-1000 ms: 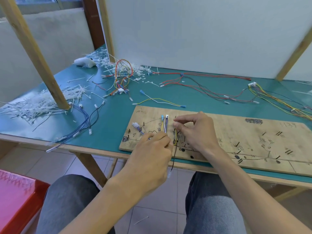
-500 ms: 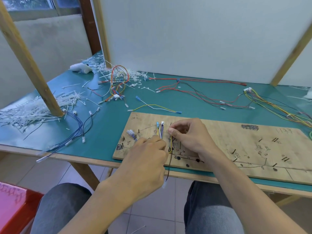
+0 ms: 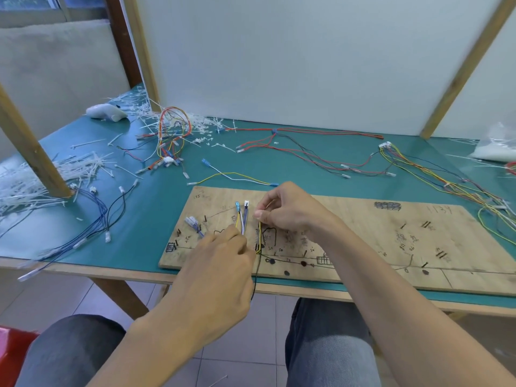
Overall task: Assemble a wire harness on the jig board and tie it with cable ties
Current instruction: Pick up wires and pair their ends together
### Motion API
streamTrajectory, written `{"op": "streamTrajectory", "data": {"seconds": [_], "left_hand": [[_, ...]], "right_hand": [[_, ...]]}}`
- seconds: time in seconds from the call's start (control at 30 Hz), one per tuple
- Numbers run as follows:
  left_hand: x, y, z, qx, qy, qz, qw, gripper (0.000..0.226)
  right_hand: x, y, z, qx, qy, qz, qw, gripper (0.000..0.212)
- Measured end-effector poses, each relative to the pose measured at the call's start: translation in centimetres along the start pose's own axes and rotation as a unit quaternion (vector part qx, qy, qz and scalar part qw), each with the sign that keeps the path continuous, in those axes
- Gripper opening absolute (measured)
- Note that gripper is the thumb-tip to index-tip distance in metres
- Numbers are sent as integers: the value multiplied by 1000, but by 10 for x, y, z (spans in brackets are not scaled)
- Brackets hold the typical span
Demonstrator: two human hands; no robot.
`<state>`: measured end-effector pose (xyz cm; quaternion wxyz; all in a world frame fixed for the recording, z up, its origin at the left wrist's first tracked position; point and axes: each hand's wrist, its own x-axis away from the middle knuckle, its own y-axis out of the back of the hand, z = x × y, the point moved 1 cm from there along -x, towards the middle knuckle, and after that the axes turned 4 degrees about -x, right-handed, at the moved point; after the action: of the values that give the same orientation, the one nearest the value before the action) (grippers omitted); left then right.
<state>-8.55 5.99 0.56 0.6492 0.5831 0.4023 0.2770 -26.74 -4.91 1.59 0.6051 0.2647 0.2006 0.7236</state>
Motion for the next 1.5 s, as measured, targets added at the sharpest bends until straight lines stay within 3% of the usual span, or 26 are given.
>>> {"op": "streamTrajectory", "data": {"seconds": [0.47,0.77,1.03,1.5], "left_hand": [[5,-2,2,-11,-3,24,1000,39],[4,-2,0,-40,-14,30,999,39],[7,-3,3,-15,-11,4,1000,30],[7,0,3,15,2,7,1000,30]], "right_hand": [[-7,4,16,75,7,43,996,21],[-10,8,18,18,-35,19,999,10],[-2,6,4,-23,27,45,998,13],[3,4,-5,-20,76,-8,997,12]]}}
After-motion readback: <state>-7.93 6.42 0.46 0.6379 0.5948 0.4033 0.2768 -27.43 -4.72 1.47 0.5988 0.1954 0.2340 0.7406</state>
